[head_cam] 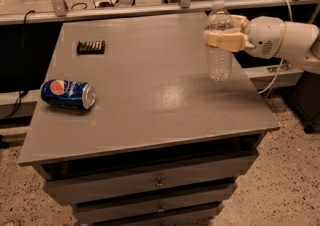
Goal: Place water bottle upright
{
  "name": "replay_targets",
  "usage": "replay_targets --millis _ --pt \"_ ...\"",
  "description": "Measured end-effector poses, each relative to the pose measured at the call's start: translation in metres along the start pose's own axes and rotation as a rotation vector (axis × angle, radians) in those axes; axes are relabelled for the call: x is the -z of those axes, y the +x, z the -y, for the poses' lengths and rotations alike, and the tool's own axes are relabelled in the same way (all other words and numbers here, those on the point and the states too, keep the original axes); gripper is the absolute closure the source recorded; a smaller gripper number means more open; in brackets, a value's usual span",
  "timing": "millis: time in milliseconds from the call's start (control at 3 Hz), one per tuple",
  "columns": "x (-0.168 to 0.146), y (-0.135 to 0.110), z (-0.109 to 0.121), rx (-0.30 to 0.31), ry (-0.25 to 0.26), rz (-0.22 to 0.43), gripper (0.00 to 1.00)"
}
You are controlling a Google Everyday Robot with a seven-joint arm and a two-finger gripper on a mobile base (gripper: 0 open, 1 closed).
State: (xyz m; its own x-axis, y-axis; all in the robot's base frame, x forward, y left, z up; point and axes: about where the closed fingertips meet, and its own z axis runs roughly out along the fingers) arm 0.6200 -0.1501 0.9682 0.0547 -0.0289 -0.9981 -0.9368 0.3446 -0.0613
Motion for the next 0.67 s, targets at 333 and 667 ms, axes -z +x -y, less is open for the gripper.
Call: replay_targets --millis 333,667 --pt "0.0094 0.0051 -0.0002 -0.028 0.006 0.085 1.0" --pt "0.016 0.0102 -0.0008 -0.04 0.008 0.139 1.0"
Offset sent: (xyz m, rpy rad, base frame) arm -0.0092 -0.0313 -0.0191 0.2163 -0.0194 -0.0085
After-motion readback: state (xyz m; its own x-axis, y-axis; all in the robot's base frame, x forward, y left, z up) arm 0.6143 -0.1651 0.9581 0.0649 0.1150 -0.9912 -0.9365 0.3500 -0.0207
